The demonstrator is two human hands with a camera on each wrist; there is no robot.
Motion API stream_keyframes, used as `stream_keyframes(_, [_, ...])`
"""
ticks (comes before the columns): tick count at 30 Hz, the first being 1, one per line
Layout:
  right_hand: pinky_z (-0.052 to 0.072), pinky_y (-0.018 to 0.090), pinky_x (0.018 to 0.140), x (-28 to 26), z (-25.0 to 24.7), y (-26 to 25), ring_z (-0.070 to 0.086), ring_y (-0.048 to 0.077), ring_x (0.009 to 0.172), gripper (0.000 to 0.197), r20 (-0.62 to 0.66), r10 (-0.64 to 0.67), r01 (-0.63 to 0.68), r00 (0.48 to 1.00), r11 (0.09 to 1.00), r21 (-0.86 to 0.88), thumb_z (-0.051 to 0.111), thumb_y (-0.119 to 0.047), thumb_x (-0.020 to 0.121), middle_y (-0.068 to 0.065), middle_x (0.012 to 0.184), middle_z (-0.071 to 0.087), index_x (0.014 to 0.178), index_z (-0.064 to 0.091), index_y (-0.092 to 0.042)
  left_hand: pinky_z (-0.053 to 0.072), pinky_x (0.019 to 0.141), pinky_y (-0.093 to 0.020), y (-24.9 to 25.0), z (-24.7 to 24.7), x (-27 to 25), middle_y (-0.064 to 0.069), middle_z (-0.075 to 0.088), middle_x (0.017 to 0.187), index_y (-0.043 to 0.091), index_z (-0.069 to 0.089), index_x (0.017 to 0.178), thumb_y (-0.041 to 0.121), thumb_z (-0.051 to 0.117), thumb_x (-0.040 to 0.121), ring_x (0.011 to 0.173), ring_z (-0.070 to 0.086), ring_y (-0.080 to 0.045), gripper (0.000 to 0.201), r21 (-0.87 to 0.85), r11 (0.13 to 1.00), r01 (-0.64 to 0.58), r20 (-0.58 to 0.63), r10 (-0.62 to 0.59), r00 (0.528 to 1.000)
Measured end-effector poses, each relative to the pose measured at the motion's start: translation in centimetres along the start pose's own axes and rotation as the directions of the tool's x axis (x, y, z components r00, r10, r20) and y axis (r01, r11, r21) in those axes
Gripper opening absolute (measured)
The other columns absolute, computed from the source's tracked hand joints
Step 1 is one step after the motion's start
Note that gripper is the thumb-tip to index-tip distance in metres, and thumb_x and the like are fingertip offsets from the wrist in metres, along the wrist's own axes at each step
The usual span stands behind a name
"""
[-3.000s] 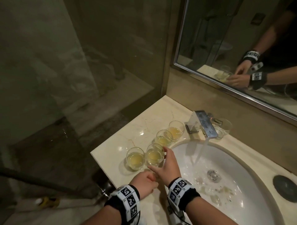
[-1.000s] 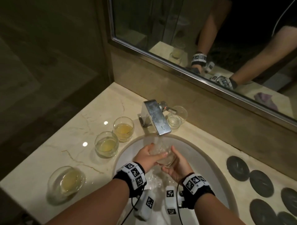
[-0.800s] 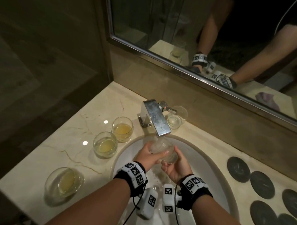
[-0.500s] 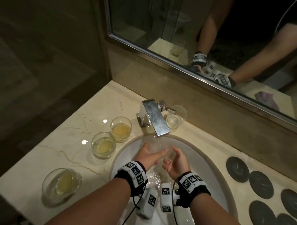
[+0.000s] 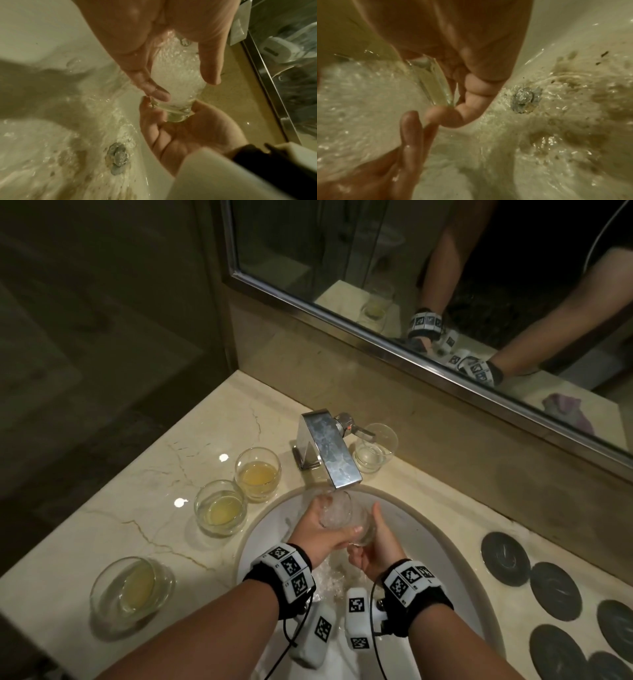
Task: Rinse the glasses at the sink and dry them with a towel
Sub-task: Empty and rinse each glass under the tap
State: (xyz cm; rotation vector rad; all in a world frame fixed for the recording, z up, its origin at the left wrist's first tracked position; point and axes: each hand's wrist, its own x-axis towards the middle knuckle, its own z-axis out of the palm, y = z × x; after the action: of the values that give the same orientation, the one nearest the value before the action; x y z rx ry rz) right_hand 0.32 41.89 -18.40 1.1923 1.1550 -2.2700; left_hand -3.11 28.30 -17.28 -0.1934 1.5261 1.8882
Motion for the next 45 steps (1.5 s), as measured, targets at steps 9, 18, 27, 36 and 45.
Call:
stream_keyframes(9, [0.033,0.015,0.031,-0.2,0.3,-0.7,0.044,0.01,0.034,0.059,0.006,-0.113,0.113,0.994,0.994,0.009,0.047,-0.064,0.087,0.002,0.053,0.051,0.086,0.07,-0.01,0.058,0.074,-0.025,0.3,0.2,-0.3,-0.012,0.063,0.117,0.018,0.049,0.121,0.007,0.082,0.072,0.101,0.068,-0.024,0.061,0.028,1.0,0.015,0.007,-0.015,1.0])
stream_keyframes(18, [0.036,0.017,0.034,-0.1,0.4,-0.2,0.041,0.009,0.038,0.072,-0.065,-0.059,0.057,0.996,0.997,-0.043,0.039,-0.073,0.086,0.003,0.06,0.05,0.105,0.066,-0.009,0.057,0.088,-0.036,0.2,-0.8,0.1,-0.002,0.058,0.124,0.022,0.046,0.131,0.05,0.089,0.047,0.09,0.071,-0.017,0.098,0.134,0.989,0.058,-0.049,-0.052,0.997])
stream_keyframes(27, [0.032,0.016,0.031,-0.7,1.0,-0.3,0.041,0.01,0.036,0.048,-0.022,-0.1,0.101,0.995,0.994,0.034,0.049,-0.057,0.089,0.002,0.058,0.054,0.101,0.056,-0.011,0.056,0.075,-0.028,0.8,-1.1,-0.3,0.007,0.051,0.118,0.027,0.041,0.125,0.041,0.086,0.065,0.093,0.066,-0.017,0.076,0.19,0.981,0.048,-0.058,-0.038,0.998])
stream_keyframes(36, [0.036,0.017,0.034,-0.4,1.0,0.0,0.044,0.012,0.038,0.059,-0.055,-0.099,0.102,0.994,0.994,0.047,0.06,-0.054,0.079,0.003,0.06,0.05,0.11,0.062,-0.004,0.059,0.08,-0.035,0.7,-0.5,-0.3,0.002,0.066,0.109,0.027,0.046,0.129,0.031,0.09,0.062,0.097,0.068,-0.019,0.08,0.17,0.985,0.012,-0.046,-0.004,0.999])
stream_keyframes(45, [0.035,0.017,0.032,-1.0,0.9,-0.5,0.041,0.01,0.035,0.045,-0.072,-0.06,0.063,0.996,0.997,0.051,0.06,-0.048,0.084,0.001,0.051,0.051,0.106,0.056,-0.008,0.058,0.074,-0.03,0.6,-0.7,-0.4,-0.001,0.061,0.124,0.031,0.046,0.13,0.052,0.091,0.05,0.093,0.071,-0.017,0.095,0.176,0.984,0.026,-0.042,-0.019,0.999])
